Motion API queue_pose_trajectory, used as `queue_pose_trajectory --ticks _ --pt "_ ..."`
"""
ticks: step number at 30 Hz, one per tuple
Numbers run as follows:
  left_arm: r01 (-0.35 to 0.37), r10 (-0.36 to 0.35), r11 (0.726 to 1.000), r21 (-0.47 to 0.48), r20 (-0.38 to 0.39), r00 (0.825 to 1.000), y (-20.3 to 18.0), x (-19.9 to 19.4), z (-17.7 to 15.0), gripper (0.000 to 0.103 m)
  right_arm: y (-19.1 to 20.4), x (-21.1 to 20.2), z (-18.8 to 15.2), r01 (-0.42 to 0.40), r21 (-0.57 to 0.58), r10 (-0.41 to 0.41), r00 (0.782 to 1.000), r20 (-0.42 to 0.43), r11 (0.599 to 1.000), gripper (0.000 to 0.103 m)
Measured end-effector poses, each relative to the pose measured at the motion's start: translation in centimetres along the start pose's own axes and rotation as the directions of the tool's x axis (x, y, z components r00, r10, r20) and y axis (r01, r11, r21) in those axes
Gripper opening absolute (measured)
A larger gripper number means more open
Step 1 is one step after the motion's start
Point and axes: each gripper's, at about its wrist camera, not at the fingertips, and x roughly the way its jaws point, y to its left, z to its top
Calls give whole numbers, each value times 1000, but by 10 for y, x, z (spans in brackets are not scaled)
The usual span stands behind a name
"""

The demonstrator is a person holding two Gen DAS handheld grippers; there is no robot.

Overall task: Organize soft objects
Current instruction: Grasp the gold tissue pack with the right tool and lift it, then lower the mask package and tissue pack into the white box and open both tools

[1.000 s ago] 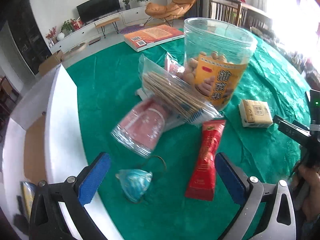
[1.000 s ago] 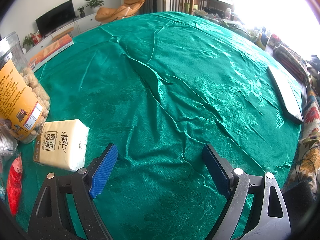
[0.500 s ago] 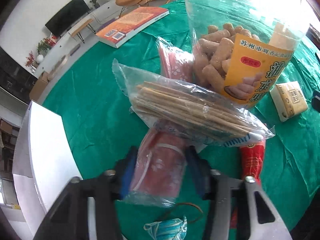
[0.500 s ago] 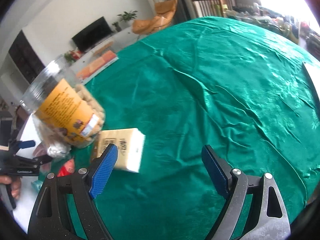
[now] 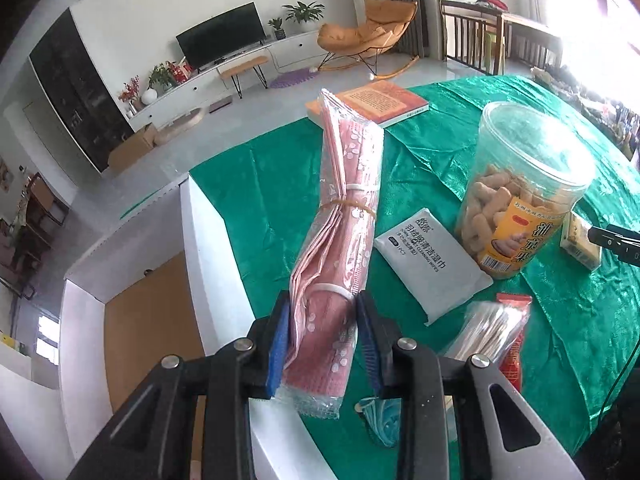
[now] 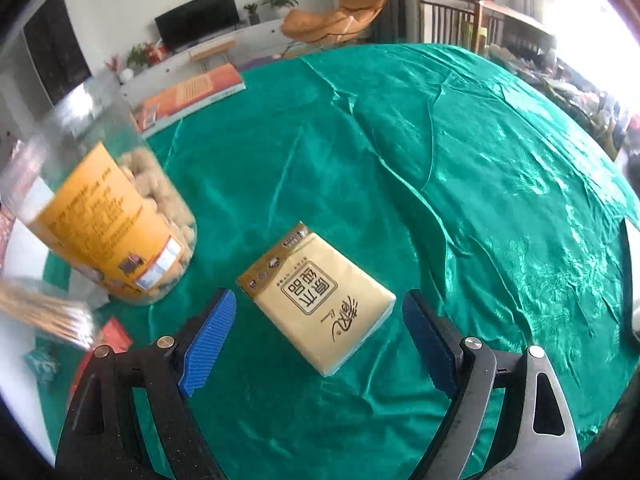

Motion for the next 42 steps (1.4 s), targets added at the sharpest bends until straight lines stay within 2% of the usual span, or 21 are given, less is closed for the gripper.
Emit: queue_pose_trajectory --ticks 3,5,8,10,12,13,14,16,19,22,25,29,32,34,36,37,38,39,40,41,42 --pt "71 -71 996 -60 -5 997 5 -6 -6 32 -16 -3 19 -122 -3 121 990 -74 993 87" --pt "107 -108 991 -83 -6 994 6 -12 -13 32 -11 -1 26 -145 -147 125 982 -141 978 88" --pt "129 -129 987 -93 3 992 5 -18 -17 32 15 7 22 -131 -408 44 976 -215 903 88" --pt "144 -144 983 -115 7 990 9 -22 -18 32 25 25 21 -95 -484 -25 972 -236 870 87" --pt "155 -155 978 -140 7 988 16 -26 -20 32 21 52 24 -81 -476 -72 953 -295 876 84" --pt "156 -156 976 -154 9 988 20 -28 -20 32 15 60 29 -59 -438 -88 947 -308 897 72" --pt "153 -153 974 -167 12 988 25 -29 -20 32 10 60 39 -61 -380 -55 957 -286 923 54" --pt "143 -143 973 -182 15 990 30 -28 -16 32 -3 58 66 -40 -238 -22 967 -253 970 54" --pt "147 -146 967 -208 21 989 33 -23 -11 32 -10 48 106 -69 -97 49 980 -195 993 54" --pt "169 -165 959 -228 36 986 32 -22 -9 32 8 31 135 -38 -81 27 991 -133 996 54" --pt "195 -186 945 -261 56 981 37 -26 -12 32 38 -9 157 -23 -100 19 999 -35 995 54" --pt "206 -190 919 -335 79 979 65 -46 -31 32 129 -66 146 -185 -239 186 982 -15 953 55" --pt "156 -133 909 -387 86 987 100 -72 -55 32 204 -95 119 -347 -312 341 937 -76 885 55" --pt "106 -80 903 -416 79 994 123 -90 -74 32 255 -104 90 -466 -326 446 884 -138 822 55" --pt "12 10 896 -444 47 999 147 -109 -97 42 299 -109 62 -572 -318 533 820 -208 756 56" --pt "-37 55 893 -449 27 998 156 -114 -107 65 320 -108 50 -627 -305 574 779 -251 717 59" --pt "-98 109 886 -453 -2 994 165 -117 -118 99 340 -106 38 -673 -289 607 740 -290 681 59" --pt "-133 145 879 -458 -11 989 170 -120 -127 102 356 -105 27 -716 -268 640 697 -324 645 69" --pt "-157 177 869 -470 -1 984 176 -123 -138 103 368 -102 18 -749 -245 664 660 -350 615 85" --pt "-172 189 861 -479 -12 982 179 -122 -145 103 372 -99 13 -762 -233 674 645 -360 604 85" --pt "-183 189 853 -489 -38 981 182 -119 -152 103 374 -99 8 -764 -231 677 643 -359 603 85"
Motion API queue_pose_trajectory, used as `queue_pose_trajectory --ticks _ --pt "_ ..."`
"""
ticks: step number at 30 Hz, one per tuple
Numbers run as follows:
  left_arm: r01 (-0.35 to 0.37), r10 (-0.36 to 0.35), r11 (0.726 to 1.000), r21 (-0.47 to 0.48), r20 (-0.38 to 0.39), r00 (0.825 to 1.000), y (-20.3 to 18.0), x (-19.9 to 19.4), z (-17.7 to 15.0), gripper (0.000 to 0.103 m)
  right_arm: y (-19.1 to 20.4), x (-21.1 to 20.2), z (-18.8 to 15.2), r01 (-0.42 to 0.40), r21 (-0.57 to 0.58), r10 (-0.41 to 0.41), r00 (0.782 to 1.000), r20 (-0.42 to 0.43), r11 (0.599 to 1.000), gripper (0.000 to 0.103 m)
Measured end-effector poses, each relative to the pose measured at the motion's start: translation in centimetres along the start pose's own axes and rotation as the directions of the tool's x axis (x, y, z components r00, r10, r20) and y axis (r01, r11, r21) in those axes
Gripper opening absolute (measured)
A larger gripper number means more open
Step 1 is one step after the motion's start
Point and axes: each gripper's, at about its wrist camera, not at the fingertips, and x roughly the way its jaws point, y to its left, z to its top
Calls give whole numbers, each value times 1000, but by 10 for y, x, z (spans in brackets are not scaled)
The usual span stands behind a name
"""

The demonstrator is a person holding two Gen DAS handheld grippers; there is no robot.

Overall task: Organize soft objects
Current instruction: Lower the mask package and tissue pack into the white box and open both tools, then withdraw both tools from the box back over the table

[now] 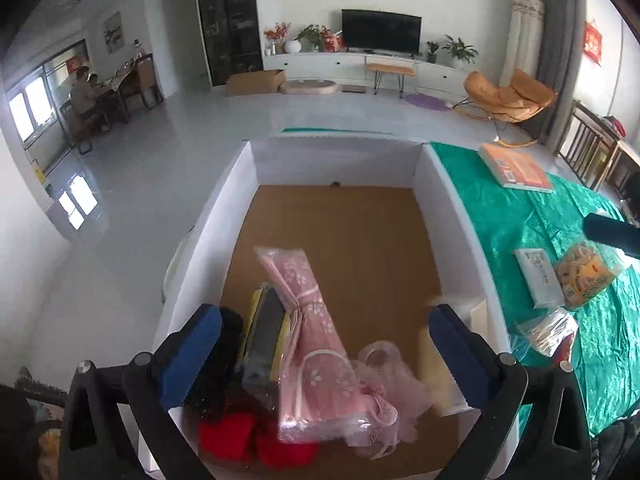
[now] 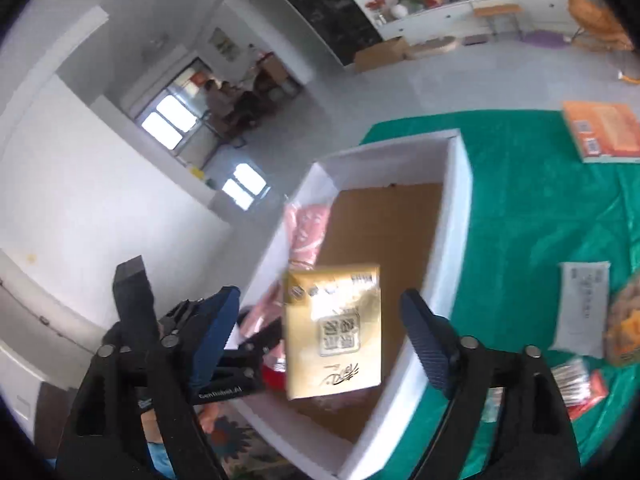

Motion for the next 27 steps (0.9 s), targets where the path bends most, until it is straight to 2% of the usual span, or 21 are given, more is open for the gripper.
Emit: queue_pose_trajectory --ticks 2,4,5,6,7,9,11,13,14,15,17,18,19,20,22,25,27 --pt "27 -27 999 -25 -15 1000 1 3 -8 103 -5 -8 -8 39 -19 -39 999 33 999 85" --pt "104 -104 994 -37 10 995 -12 -1 -16 103 -18 -23 -22 154 -40 -150 984 92 987 85" --pt "145 -145 989 -27 22 989 -23 -5 -20 103 -26 -32 -32 226 -48 -219 967 128 973 85" --pt "194 -194 981 -5 33 981 -39 -9 -25 103 -37 -44 -47 309 -46 -298 940 166 950 85" --pt "237 -237 971 23 35 971 -55 -14 -28 103 -52 -55 -65 392 -32 -378 904 201 920 85" --pt "341 -345 932 121 13 939 -102 -24 -39 103 -94 -74 -102 541 43 -536 814 224 840 85" --pt "433 -438 873 225 -30 898 -149 -35 -58 103 -139 -91 -138 637 137 -651 735 192 759 85" --pt "516 -508 798 311 -113 854 -201 -40 -84 103 -181 -102 -170 717 224 -749 649 132 661 85" --pt "541 -521 769 341 -157 839 -222 -39 -94 103 -197 -107 -181 738 256 -777 620 107 624 85" --pt "550 -520 752 362 -187 834 -238 -36 -105 103 -211 -110 -190 756 280 -799 595 82 592 85" --pt "542 -494 742 395 -225 840 -267 -23 -131 103 -235 -116 -202 788 324 -839 543 34 523 85" --pt "528 -476 746 406 -230 849 -275 -15 -141 103 -244 -120 -201 778 362 -838 545 17 513 85" --pt "509 -453 754 416 -232 861 -279 -7 -151 103 -248 -127 -203 751 395 -823 567 25 529 85" --pt "489 -430 765 419 -233 873 -281 2 -158 103 -249 -130 -203 737 408 -818 575 40 538 85" --pt "453 -389 796 400 -235 891 -279 20 -167 103 -253 -131 -208 753 415 -833 553 22 511 85" --pt "412 -339 842 350 -252 906 -274 48 -174 103 -251 -130 -209 784 386 -852 524 8 486 86" --pt "374 -298 867 330 -259 919 -272 65 -175 103 -248 -122 -209 812 357 -868 497 -8 462 86"
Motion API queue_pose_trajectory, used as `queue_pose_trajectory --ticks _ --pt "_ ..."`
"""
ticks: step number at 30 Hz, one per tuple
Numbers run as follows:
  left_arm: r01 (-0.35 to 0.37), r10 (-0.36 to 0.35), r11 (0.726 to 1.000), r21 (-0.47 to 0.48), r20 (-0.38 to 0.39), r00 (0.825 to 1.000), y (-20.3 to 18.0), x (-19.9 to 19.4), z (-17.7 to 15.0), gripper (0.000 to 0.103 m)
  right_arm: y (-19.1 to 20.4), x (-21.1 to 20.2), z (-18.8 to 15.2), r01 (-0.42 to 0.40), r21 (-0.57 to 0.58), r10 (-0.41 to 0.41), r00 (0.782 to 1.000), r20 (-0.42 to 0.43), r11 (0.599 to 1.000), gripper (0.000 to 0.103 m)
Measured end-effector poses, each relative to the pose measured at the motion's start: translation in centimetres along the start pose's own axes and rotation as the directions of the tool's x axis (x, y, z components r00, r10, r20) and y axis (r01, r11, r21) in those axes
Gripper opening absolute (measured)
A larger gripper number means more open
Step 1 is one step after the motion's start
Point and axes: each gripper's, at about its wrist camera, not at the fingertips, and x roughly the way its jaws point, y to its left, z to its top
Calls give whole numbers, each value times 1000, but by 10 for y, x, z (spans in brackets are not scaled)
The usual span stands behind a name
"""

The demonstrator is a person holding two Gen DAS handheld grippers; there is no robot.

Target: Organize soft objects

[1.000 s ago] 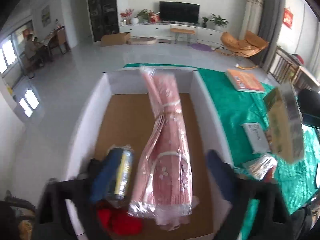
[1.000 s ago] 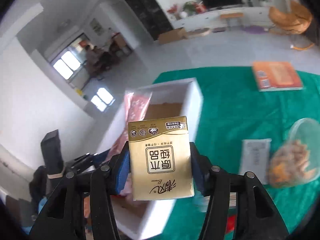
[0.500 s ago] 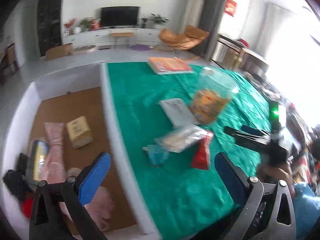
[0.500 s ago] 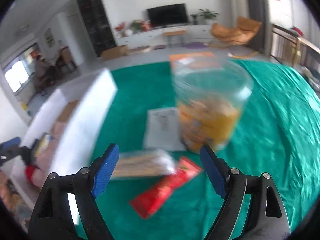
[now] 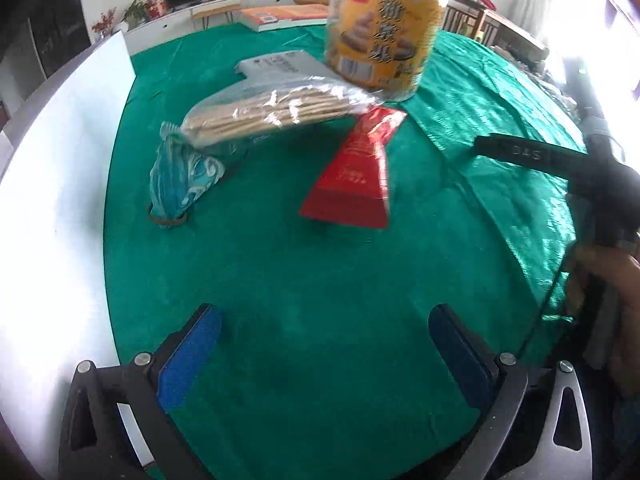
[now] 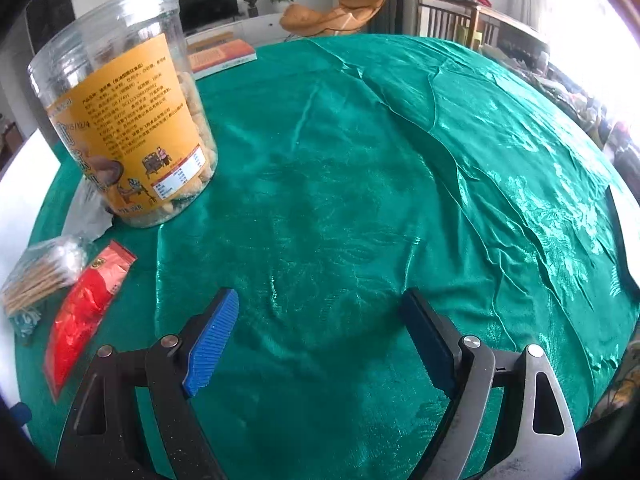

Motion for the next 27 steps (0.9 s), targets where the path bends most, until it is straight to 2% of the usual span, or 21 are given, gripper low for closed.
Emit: queue_pose_trajectory --ticks 1,3,9,13,15,27 --pt "-33 33 999 0 26 999 1 2 3 103 0 0 -1 9 -5 -9 1000 3 1000 86" --pt "-74 74 997 -7 30 997 2 11 9 103 -5 -1 -1 0 4 0 1000 5 1000 87" --pt "-124 130 987 -102 49 990 20 32 47 103 -4 1 0 5 2 -5 1000 10 1000 88" --pt "-155 173 975 -157 108 979 35 38 59 103 -1 -1 -2 8 3 -8 1000 13 1000 88" --pt "-156 179 974 -166 131 975 39 40 61 103 -2 -1 -2 8 2 -8 1000 13 1000 89" --pt "-156 178 974 -164 134 975 41 41 61 103 -1 0 -1 9 2 -9 1000 15 1000 91"
